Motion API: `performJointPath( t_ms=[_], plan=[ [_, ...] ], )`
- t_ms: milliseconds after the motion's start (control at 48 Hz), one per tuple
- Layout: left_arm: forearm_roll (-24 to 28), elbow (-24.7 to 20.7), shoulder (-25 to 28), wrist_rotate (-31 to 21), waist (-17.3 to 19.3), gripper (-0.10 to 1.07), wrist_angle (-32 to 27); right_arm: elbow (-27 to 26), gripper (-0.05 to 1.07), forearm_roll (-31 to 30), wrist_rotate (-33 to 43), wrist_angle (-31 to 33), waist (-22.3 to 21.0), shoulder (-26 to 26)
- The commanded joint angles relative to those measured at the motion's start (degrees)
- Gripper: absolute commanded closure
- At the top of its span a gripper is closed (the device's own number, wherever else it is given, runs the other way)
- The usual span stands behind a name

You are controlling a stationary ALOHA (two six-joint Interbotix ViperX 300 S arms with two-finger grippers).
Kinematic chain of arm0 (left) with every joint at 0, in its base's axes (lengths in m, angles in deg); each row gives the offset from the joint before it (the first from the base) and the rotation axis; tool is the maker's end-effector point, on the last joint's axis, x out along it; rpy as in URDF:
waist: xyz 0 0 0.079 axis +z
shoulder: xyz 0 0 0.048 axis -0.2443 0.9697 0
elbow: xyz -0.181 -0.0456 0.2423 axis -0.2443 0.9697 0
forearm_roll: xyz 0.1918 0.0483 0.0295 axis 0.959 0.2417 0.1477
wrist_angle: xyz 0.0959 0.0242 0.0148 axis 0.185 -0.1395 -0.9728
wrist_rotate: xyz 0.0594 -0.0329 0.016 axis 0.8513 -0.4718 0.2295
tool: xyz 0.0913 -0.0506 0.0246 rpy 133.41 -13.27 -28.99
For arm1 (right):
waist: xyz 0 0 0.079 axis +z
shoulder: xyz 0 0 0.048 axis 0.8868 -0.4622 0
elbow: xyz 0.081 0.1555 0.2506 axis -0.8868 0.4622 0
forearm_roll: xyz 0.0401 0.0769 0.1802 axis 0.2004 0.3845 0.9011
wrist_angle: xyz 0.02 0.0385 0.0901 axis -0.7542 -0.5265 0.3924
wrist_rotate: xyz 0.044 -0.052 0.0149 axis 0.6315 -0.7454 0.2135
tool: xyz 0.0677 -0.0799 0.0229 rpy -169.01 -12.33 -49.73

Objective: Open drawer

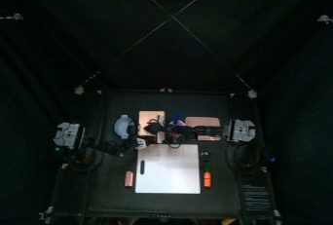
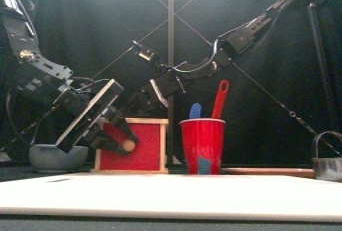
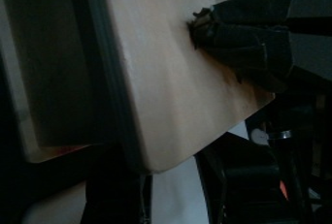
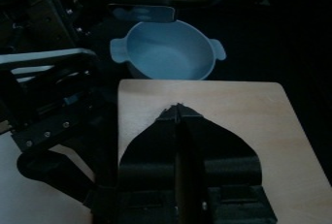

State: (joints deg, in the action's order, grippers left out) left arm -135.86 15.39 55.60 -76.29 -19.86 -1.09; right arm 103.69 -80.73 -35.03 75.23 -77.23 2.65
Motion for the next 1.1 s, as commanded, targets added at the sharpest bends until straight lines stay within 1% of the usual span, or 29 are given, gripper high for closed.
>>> performJointPath(
  t_ms=[0, 208, 521, 854, 1083],
  plan=[
    [0.0, 0.1, -1.8, 0.0, -2.1, 0.37, -1.6, 0.2, 1.01, 0.1, 0.0, 1.0, 0.0, 0.1],
    [-1.7, 0.1, -3.6, -0.2, -5.4, 0.37, -3.3, 0.2, 1.01, -0.1, 0.1, 1.9, -0.3, 0.1],
    [-5.6, -1.4, -3.4, -0.2, -10.8, 0.37, -4.4, 0.2, 1.01, -0.1, 0.0, 2.5, -0.3, 0.0],
    [-7.3, -3.3, -2.5, -0.3, -14.2, 0.38, -5.4, 0.2, 1.01, -0.2, -0.2, 3.2, -0.4, 0.1],
    [-8.9, -2.9, -2.1, -0.2, -15.8, 0.38, -5.4, 0.2, 1.01, -0.1, -0.2, 3.2, -0.4, 0.0]
  ],
)
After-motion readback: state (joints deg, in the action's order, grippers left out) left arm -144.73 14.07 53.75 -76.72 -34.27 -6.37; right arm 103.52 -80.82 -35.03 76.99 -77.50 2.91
